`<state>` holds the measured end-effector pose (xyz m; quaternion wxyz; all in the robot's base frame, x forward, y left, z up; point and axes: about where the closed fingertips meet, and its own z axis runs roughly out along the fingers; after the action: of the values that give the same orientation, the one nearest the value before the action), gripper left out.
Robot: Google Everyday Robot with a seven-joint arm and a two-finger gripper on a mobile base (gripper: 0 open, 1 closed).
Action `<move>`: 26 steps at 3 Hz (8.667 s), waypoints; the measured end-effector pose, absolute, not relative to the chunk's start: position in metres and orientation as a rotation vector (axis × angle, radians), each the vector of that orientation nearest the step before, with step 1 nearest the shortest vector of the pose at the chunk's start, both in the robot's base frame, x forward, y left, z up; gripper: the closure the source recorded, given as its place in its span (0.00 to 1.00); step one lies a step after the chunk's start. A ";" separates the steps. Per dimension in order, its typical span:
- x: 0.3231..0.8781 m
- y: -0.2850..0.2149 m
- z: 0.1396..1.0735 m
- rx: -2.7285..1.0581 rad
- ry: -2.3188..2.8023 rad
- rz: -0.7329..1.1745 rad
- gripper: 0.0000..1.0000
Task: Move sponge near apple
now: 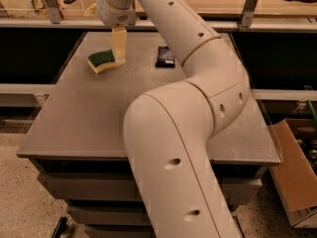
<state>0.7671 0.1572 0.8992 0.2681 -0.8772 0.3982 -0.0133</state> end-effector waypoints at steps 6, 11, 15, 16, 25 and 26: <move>0.784 0.169 0.830 -2.482 1.110 -0.020 0.18; 0.785 0.149 0.847 -2.470 1.143 -0.078 1.00; 0.738 0.034 0.881 -2.092 1.083 -0.132 1.00; 0.720 0.006 0.880 -2.090 1.046 -0.108 1.00; 0.620 -0.104 0.869 -2.354 1.099 0.026 0.62; 0.624 -0.098 0.868 -2.369 1.077 0.040 0.38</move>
Offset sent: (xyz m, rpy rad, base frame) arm 0.0202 0.0127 -0.0116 -0.0230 0.0225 0.0415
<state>0.6237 -0.0979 0.8682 0.2662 -0.8774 0.3989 0.0147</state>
